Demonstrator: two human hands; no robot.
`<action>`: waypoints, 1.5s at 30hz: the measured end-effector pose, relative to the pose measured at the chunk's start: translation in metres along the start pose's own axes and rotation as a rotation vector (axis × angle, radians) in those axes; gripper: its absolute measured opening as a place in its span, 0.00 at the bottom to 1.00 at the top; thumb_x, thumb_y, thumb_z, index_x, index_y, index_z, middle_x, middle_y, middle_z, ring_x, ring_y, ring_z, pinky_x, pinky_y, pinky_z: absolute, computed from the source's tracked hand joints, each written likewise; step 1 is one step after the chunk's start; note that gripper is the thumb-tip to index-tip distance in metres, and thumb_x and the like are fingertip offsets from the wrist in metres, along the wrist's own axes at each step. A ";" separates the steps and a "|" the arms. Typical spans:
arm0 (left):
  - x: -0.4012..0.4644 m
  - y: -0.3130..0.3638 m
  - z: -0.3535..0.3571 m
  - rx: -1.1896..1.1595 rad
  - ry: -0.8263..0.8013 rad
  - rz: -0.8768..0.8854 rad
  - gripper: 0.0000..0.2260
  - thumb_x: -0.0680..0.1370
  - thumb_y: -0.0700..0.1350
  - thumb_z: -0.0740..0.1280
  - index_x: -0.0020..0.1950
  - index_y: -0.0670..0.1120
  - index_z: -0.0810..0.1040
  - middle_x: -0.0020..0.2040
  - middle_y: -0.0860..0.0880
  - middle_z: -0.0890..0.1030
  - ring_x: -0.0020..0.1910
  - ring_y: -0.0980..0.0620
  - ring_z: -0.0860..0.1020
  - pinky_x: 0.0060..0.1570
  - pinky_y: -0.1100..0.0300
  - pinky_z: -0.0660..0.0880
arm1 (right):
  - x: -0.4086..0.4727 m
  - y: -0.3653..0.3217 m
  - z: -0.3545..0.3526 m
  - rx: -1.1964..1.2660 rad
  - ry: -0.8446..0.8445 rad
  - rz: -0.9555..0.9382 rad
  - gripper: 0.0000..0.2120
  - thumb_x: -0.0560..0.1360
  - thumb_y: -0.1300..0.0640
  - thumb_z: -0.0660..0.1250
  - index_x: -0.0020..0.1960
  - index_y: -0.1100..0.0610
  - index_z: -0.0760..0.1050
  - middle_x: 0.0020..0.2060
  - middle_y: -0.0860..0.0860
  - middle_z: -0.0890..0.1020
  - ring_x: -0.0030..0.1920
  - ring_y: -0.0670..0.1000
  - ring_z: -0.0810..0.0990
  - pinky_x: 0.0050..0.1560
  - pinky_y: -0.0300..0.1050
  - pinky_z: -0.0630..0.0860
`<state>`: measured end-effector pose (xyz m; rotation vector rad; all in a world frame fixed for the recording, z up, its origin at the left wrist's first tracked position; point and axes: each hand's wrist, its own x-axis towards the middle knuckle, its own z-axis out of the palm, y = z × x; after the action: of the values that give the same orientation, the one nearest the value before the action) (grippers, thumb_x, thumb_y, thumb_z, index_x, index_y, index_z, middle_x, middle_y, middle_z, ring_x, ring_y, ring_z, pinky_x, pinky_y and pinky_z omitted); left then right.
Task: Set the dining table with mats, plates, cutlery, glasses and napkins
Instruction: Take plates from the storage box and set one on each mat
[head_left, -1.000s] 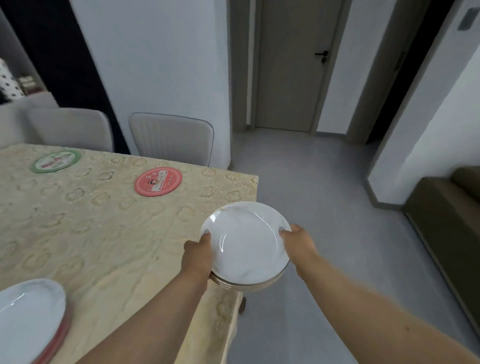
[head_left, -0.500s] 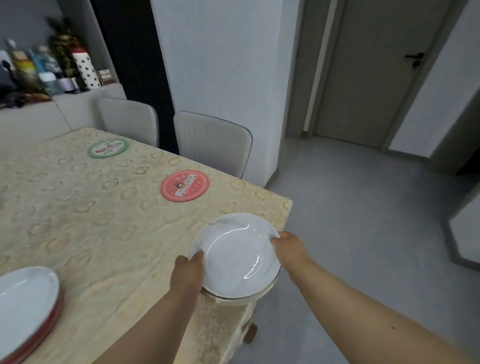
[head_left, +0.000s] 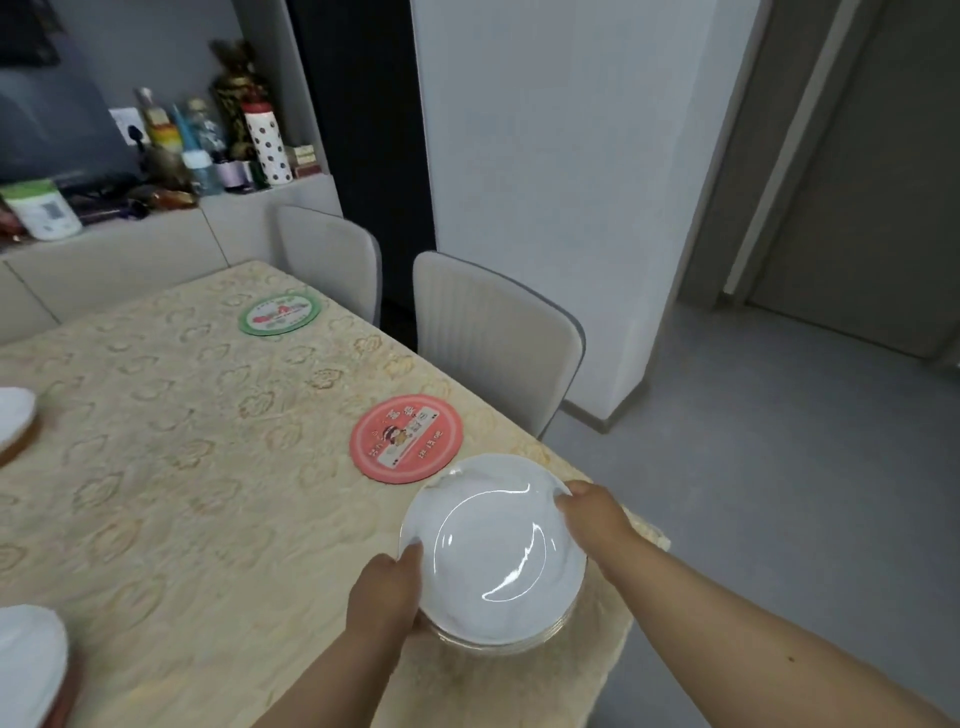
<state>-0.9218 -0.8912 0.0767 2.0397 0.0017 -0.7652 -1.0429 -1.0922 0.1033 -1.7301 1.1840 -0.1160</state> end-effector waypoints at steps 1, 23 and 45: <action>0.006 0.001 0.005 -0.005 0.014 -0.015 0.29 0.64 0.66 0.58 0.44 0.41 0.79 0.42 0.42 0.83 0.41 0.40 0.83 0.46 0.45 0.81 | 0.015 -0.003 -0.003 -0.040 -0.024 -0.022 0.10 0.79 0.54 0.58 0.51 0.53 0.77 0.48 0.52 0.80 0.49 0.55 0.79 0.54 0.47 0.74; -0.018 0.012 0.127 -0.054 0.580 -0.360 0.26 0.79 0.62 0.57 0.38 0.40 0.78 0.37 0.44 0.82 0.39 0.44 0.82 0.48 0.52 0.79 | 0.168 -0.041 -0.007 -0.516 -0.613 -0.466 0.09 0.79 0.54 0.55 0.50 0.52 0.74 0.46 0.51 0.80 0.47 0.55 0.79 0.43 0.43 0.71; 0.022 0.088 0.044 0.307 0.650 -0.092 0.18 0.80 0.48 0.57 0.33 0.41 0.71 0.31 0.44 0.80 0.31 0.44 0.80 0.37 0.52 0.78 | 0.183 -0.133 0.010 -0.448 -0.204 -0.593 0.07 0.76 0.55 0.63 0.41 0.55 0.73 0.40 0.52 0.80 0.43 0.57 0.78 0.41 0.44 0.71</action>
<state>-0.9011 -0.9819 0.1164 2.5139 0.3689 -0.1289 -0.8556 -1.2186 0.1223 -2.3876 0.5401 -0.0271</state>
